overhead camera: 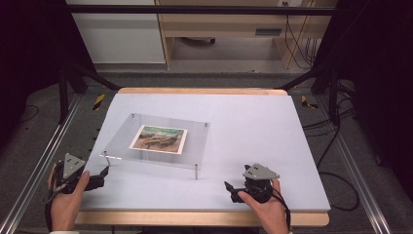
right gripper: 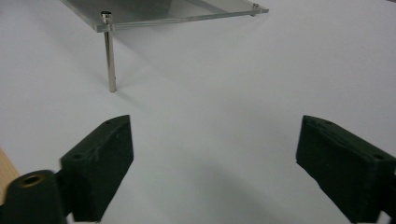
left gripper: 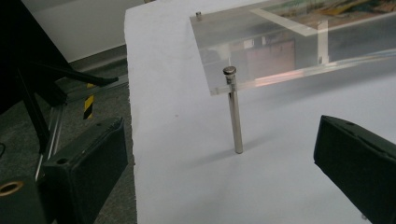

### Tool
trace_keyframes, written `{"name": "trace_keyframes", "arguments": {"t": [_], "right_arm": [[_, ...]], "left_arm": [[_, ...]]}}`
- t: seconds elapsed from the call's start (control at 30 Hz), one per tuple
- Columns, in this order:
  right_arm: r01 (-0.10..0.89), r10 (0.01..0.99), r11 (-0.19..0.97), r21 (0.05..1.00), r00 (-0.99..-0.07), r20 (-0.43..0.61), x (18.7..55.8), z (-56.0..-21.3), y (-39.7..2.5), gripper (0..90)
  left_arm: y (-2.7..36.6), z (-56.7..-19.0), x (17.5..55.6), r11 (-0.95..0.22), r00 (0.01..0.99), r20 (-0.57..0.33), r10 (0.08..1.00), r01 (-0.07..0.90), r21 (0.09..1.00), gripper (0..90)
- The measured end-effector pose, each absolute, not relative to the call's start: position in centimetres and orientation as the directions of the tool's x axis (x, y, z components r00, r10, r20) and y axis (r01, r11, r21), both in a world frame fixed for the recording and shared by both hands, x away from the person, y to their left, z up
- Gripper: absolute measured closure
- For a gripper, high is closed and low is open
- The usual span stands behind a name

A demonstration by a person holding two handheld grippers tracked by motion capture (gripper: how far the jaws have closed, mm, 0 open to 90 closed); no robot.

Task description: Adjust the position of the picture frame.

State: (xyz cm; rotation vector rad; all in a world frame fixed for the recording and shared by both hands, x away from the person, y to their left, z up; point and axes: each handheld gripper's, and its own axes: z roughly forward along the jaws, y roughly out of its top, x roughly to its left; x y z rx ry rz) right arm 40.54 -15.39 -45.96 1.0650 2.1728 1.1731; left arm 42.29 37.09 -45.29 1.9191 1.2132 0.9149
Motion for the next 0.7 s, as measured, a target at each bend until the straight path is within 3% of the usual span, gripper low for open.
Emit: {"name": "trace_keyframes", "arguments": {"t": [0.23, 0.3, 0.6, 0.7], "right_arm": [[0.401, 0.794, 0.369, 0.838, -0.605, -0.061, 40.2, -46.5, -13.8, 21.4], [0.38, 0.78, 0.37, 0.848, -0.623, -0.061, 40.0, -46.6, -12.5, 27.5], [0.42, 0.763, 0.31, 0.853, -0.646, 0.041, 39.7, -46.7, -7.5, 33.1], [0.444, 0.766, 0.291, 0.848, -0.639, 0.071, 40.1, -47.0, -6.6, 37.3]], "left_arm": [[36.8, -45.7, 42.4, -0.331, 0.342, 0.18, 0.922, 0.457, 0.826, 2.9], [36.9, -45.8, 42.5, -0.323, 0.347, 0.166, 0.923, 0.468, 0.822, 4.0], [37.6, -45.5, 42.3, -0.247, 0.332, 0.082, 0.94, 0.492, 0.835, 5.6], [37.8, -45.4, 42.4, -0.229, 0.328, 0.065, 0.943, 0.491, 0.841, 10.1]]}}
